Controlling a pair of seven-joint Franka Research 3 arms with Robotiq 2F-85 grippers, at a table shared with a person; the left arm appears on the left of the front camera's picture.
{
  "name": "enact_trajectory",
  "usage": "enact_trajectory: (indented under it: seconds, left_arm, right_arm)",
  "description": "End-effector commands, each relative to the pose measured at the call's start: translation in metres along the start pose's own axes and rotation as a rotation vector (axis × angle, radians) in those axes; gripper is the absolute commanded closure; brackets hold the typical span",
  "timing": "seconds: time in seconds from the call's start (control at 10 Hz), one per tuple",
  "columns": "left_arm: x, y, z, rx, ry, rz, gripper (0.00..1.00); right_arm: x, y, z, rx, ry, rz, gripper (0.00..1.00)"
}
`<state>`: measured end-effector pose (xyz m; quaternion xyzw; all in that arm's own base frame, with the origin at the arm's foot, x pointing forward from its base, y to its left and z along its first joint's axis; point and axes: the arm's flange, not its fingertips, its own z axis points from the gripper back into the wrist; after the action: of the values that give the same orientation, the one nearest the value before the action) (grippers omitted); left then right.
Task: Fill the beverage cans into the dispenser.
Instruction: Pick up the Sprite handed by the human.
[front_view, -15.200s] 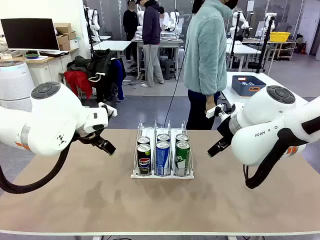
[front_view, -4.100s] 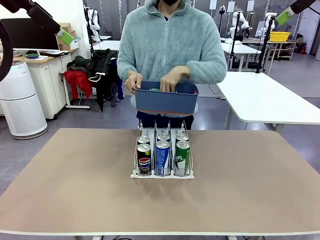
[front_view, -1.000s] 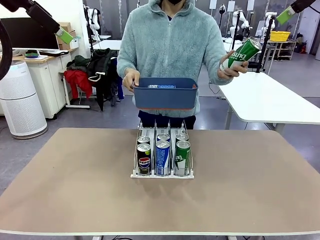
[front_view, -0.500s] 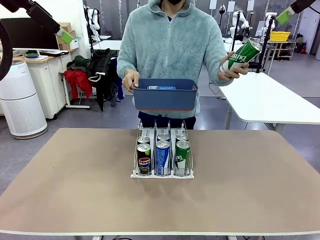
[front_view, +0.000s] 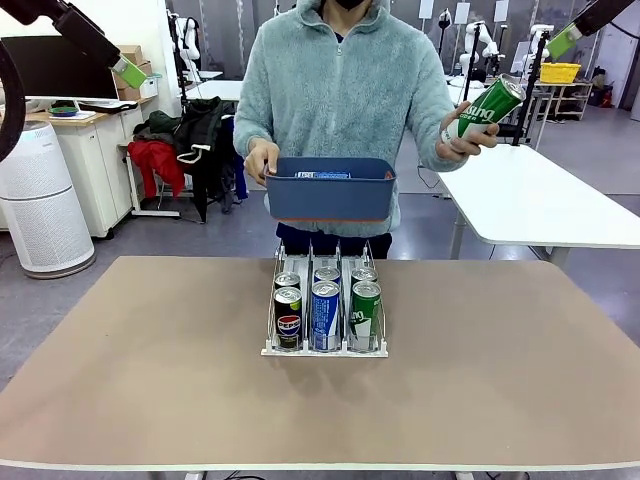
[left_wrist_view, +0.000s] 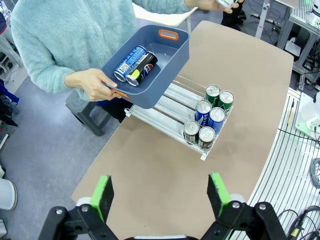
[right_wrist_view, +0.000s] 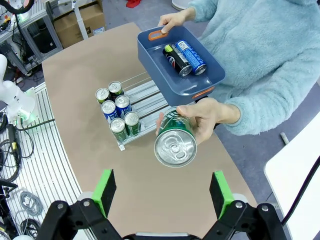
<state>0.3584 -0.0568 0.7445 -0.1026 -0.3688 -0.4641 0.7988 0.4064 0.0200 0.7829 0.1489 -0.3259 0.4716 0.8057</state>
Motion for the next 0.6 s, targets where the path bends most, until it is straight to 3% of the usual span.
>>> enact_trajectory:
  seconds: [0.0, 0.5]
  left_arm:
    - [0.000, 0.001, 0.000, 0.003, -0.008, -0.001, 0.00]
    - [0.000, 0.001, 0.000, 0.003, -0.008, -0.001, 0.00]
  right_arm:
    - [-0.001, -0.024, -0.006, 0.057, 0.014, 0.014, 0.00]
    - [-0.006, -0.046, -0.052, 0.120, 0.031, -0.025, 0.00]
